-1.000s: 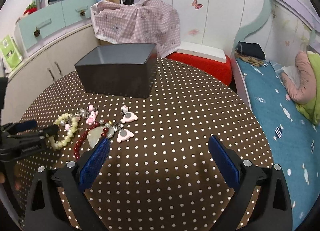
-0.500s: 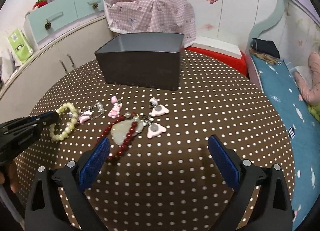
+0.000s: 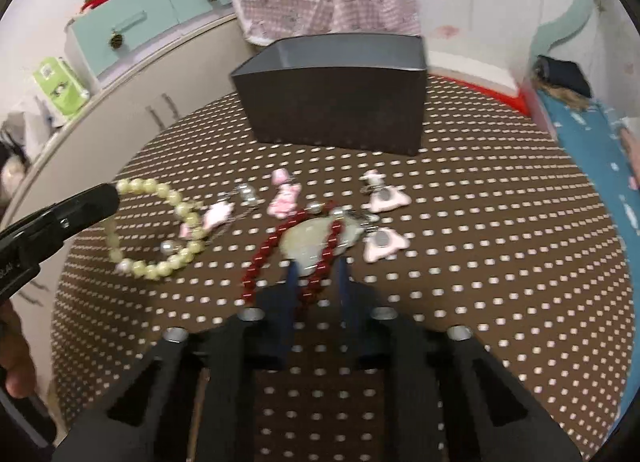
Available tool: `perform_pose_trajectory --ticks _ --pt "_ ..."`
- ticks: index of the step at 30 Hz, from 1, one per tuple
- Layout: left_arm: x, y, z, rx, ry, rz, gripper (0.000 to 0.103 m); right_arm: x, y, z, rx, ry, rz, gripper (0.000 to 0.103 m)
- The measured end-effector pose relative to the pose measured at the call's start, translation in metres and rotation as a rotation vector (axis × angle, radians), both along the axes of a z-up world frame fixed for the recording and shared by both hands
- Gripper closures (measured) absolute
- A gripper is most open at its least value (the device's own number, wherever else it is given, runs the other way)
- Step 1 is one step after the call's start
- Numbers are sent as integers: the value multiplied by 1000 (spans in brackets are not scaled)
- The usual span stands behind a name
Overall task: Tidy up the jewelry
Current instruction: 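Close the left gripper on the green bracelet while the right gripper closes on the red bracelet, then lift both bracelets and carry them with both grippers over the dark gray box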
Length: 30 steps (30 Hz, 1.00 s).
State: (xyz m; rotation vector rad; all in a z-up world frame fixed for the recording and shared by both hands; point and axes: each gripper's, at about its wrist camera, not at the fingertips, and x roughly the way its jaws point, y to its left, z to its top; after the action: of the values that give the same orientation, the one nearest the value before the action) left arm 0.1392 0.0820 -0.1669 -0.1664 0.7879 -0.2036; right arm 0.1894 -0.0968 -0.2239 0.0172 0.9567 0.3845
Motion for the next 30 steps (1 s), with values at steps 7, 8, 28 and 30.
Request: perform_pose_trajectory --ticks 7,8,28,30 --pt "0 7 15 -46 -25 -44 95 -9 -8 19 54 -33 5 95" --pt "1 6 20 -49 -33 -54 95 -10 -10 25 58 -47 2 95" --pt "61 -24 117 -90 -173 -181 95 42 -45 142 113 -251 -21 95" --pt "63 -28 123 -63 -178 -194 95 51 -46 147 113 -259 -23 95"
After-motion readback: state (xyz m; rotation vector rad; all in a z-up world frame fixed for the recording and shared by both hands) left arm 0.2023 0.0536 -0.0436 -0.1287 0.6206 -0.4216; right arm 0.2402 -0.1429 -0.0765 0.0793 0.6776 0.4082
